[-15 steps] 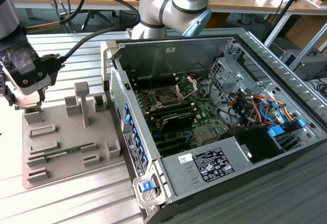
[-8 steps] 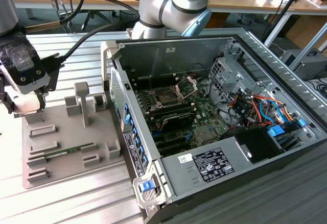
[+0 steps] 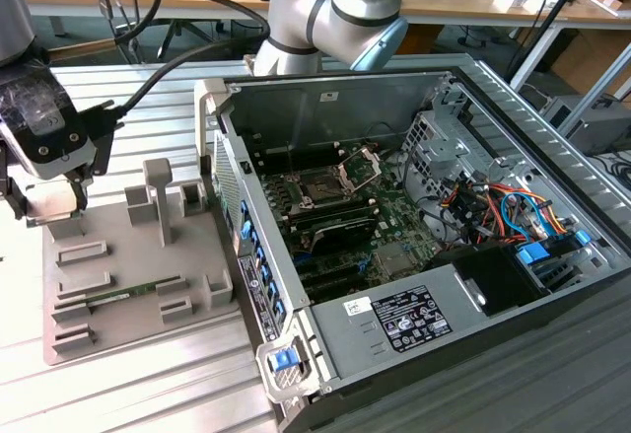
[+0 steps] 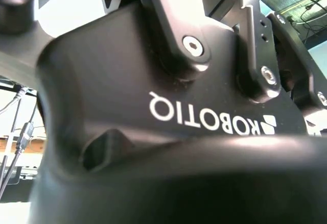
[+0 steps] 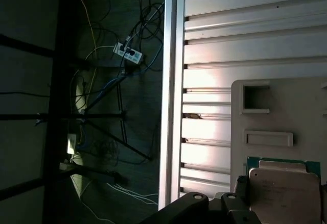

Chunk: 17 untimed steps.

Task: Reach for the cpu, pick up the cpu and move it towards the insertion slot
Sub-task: 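Pick up the cpu and move it towards the insertion slot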

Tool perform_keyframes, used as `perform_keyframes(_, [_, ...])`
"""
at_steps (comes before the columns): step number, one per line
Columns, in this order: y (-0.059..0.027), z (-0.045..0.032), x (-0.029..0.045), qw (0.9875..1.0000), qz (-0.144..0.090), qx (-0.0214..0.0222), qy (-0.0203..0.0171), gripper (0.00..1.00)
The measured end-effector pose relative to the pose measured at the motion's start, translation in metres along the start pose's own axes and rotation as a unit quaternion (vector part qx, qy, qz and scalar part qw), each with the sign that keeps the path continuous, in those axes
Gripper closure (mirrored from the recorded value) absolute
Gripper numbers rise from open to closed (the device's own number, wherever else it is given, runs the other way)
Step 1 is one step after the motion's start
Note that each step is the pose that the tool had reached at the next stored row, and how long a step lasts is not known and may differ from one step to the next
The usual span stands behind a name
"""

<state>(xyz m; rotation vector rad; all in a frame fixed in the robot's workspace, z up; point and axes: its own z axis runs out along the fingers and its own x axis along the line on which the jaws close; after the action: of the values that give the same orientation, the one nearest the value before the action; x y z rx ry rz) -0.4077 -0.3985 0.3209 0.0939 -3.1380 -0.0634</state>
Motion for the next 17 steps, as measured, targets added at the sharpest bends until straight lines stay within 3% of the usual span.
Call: perform_keyframes(17, [0.0003, -0.0068, 0.0, 1.0, 0.0, 0.0002, 0.0, 0.45])
